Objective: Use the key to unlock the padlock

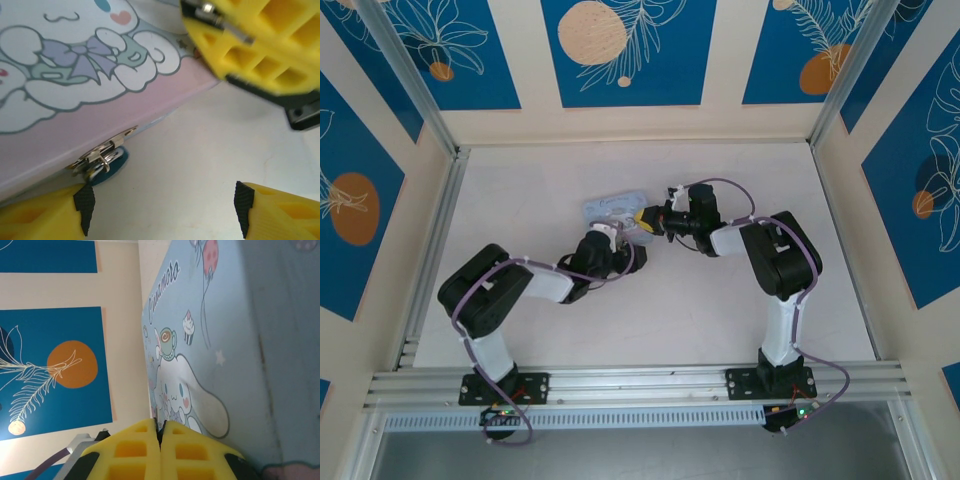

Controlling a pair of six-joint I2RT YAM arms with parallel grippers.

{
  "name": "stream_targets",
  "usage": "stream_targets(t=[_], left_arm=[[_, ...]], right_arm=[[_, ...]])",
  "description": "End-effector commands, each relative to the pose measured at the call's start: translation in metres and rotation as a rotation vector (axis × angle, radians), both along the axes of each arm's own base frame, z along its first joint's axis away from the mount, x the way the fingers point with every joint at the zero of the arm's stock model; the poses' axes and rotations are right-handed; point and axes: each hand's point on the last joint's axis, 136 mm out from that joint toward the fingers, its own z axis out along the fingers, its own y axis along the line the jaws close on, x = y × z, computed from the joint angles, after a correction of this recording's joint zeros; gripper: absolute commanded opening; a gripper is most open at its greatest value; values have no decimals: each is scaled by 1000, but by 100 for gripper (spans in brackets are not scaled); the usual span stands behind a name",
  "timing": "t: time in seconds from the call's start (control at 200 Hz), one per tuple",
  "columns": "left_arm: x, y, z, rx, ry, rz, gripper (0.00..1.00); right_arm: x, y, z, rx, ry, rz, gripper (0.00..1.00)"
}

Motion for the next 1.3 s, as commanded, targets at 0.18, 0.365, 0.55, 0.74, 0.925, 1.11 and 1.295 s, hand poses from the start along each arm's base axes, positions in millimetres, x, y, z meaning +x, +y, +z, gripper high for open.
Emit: stream_targets(t=[0.18,0.365,0.55,0.74,0.925,1.11,1.295], left_arm=[[14,0,-13,-115,52,81,74],[7,23,-17,2,34,127,75],[10,48,-16,194,11,189,76],[16,47,-23,285,14,169,76],[22,28,-29,304,9,107,76],[28,1,-28,229,-5,39,76],[36,-26,-12,94,-32,-10,77]], right_arm=[[1,3,-7,7,24,7,0],[1,3,-8,8,30,9,0],[1,3,-9,8,35,11,0],[1,3,-11,4,43,10,0],[2,2,-15,5,52,5,0],[1,3,-20,3,65,5,0],[1,3,-23,4,71,5,0]])
